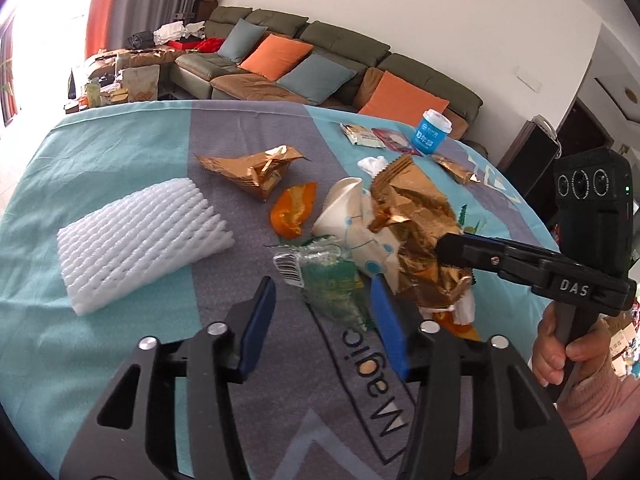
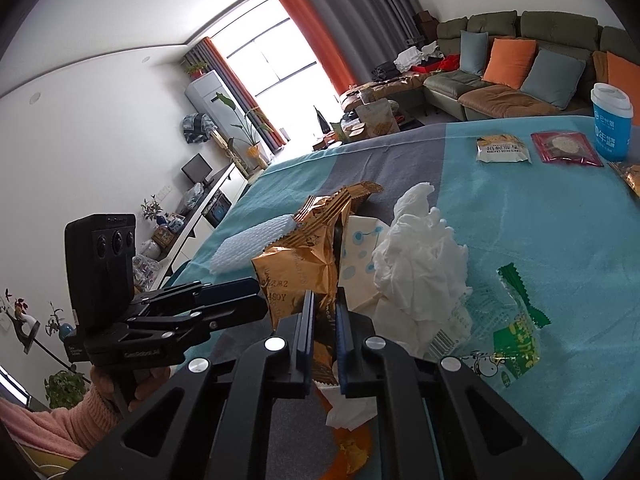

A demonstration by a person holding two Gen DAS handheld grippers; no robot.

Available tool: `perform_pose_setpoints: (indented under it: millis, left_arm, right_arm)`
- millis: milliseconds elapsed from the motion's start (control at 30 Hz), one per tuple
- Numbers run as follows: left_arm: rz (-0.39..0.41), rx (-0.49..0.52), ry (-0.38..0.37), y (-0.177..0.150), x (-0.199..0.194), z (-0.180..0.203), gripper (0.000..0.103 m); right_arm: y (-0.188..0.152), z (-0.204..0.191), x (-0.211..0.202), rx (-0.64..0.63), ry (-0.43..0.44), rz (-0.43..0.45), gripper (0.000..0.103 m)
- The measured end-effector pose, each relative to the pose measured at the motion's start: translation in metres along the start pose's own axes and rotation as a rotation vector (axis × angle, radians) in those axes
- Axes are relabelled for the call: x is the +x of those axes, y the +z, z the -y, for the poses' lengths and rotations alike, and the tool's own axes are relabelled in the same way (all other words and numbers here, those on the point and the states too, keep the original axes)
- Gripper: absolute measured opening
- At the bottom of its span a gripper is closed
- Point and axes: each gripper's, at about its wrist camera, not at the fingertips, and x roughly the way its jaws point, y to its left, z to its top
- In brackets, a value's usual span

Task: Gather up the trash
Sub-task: 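Grasp the brown snack bag with the right tool while the left tool grasps the green plastic wrapper, then carry the snack bag and green wrapper with both tools over the teal bin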

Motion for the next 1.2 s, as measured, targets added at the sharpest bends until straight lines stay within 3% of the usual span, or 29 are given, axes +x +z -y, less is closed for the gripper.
perform_pose_setpoints:
  millis: [133,267,467,667,1200]
  left_arm:
    - [-0.032,0.021,0.043,-0.001,0.011,0.010,0.049]
    - [-0.080,-0.005,0.048,-0.005,0.021,0.007,0.022]
    - [-0.066,-0.064,0.023,-0.012,0.013,-0.009,0.003]
    - [-0.013,-0.096,0.020,-0.020,-0.014,-0.023,0.002]
    - [0.154,-0.203,0.191,-0.058,-0.130,-0.075,0.002]
  right_arm:
    - [0.000,0.001,0.001,0.009,0.008,0.003,0.008]
    - [-0.001,0.002,0.000,0.006,0.012,0.001,0.008]
    - [0.002,0.001,0.000,0.000,0.028,0.005,0.008]
    - [0.005,-0.009,0.003,-0.026,0.050,0.012,0.008]
    - [0.016,-0.067,0.040,-0.130,0.178,-0.038,0.008]
